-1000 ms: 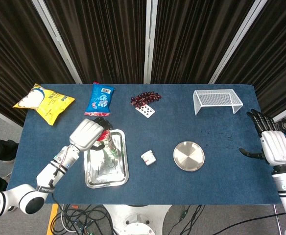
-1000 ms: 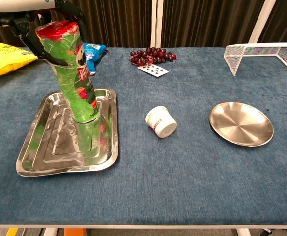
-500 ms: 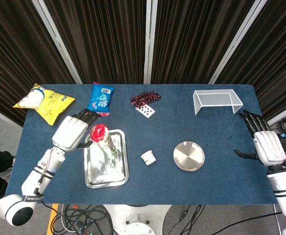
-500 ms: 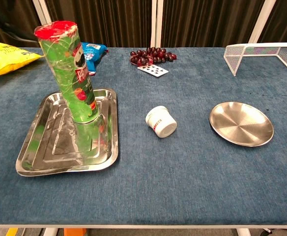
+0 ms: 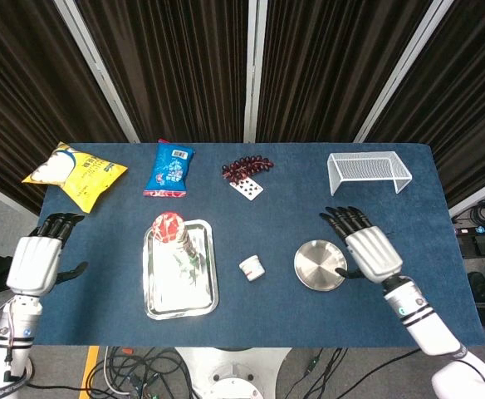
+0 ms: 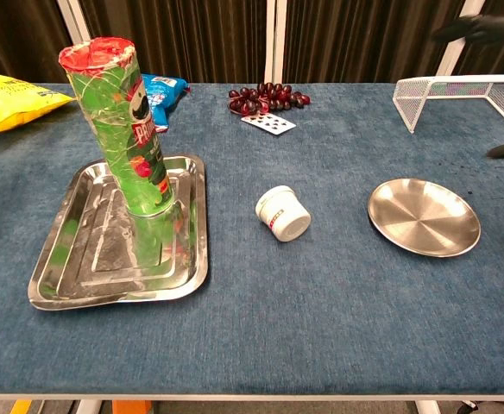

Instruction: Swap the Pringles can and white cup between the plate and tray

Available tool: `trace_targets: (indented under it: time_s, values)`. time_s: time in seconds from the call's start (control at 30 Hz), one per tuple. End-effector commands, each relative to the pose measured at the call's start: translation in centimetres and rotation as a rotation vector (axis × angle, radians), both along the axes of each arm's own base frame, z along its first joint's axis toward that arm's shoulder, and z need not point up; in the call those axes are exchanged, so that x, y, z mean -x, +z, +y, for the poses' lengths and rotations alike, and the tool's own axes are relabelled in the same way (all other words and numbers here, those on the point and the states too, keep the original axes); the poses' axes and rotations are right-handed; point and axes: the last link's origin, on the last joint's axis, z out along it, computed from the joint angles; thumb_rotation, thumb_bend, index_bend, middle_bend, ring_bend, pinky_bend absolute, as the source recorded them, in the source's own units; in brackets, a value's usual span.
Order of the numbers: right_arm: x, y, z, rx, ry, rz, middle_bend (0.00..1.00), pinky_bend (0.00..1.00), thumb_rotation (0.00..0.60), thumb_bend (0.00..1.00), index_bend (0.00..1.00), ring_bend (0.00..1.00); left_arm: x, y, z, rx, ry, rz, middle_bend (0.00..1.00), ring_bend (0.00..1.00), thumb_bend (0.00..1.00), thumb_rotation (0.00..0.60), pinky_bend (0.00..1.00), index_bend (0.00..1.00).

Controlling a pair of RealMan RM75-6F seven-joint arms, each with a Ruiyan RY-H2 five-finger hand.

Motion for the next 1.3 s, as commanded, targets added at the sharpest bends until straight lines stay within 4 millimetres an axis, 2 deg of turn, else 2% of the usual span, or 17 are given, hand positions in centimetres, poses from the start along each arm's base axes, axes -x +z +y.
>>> trace_targets:
  time_s: [0.03, 0.33, 0.53, 0.73, 1.03, 1.3]
  values:
    - [-2.7, -3.6, -0.3, -0.076, 0.061, 0.026, 0.05, 0.05, 0.6, 0.04, 0.0, 0.0, 1.9, -0.5, -1.5, -0.033, 0.013, -0.038, 0.19, 0.16, 0.11, 0.6, 0.42, 0.16]
    - [-6.3, -9.8, -1.6, -0.177, 0.102, 0.088, 0.06, 0.05, 0.6, 0.04, 0.0, 0.0, 3.9, -0.7, -2.8, -0.038, 0.041, -0.057, 0.19, 0.16, 0.11, 0.6, 0.41, 0.14]
    - [-7.6, -12.8, -2.0, -0.195, 0.114, 0.106, 0.08, 0.03, 0.6, 0.04, 0.0, 0.0, 4.6, -0.9, -3.4, -0.027, 0.057, -0.063, 0.19, 0.16, 0.11, 0.6, 0.41, 0.14]
    - [-8.3, -14.8, -2.0, -0.212, 0.115, 0.123, 0.12, 0.03, 0.6, 0.04, 0.0, 0.0, 5.3, -0.8, -3.7, -0.031, 0.076, -0.068, 0.19, 0.16, 0.11, 0.6, 0.41, 0.14]
    - [-8.7, -16.2, -2.1, -0.211, 0.123, 0.132, 0.26, 0.03, 0.6, 0.07, 0.01, 0.01, 6.2, -0.8, -3.9, -0.031, 0.104, -0.077, 0.19, 0.16, 0.11, 0.6, 0.41, 0.15]
    - [-8.6, -16.8, -2.2, -0.2, 0.117, 0.134, 0.34, 0.03, 0.6, 0.12, 0.15, 0.08, 6.5, -1.0, -3.9, -0.024, 0.108, -0.082, 0.19, 0.16, 0.11, 0.6, 0.41, 0.15]
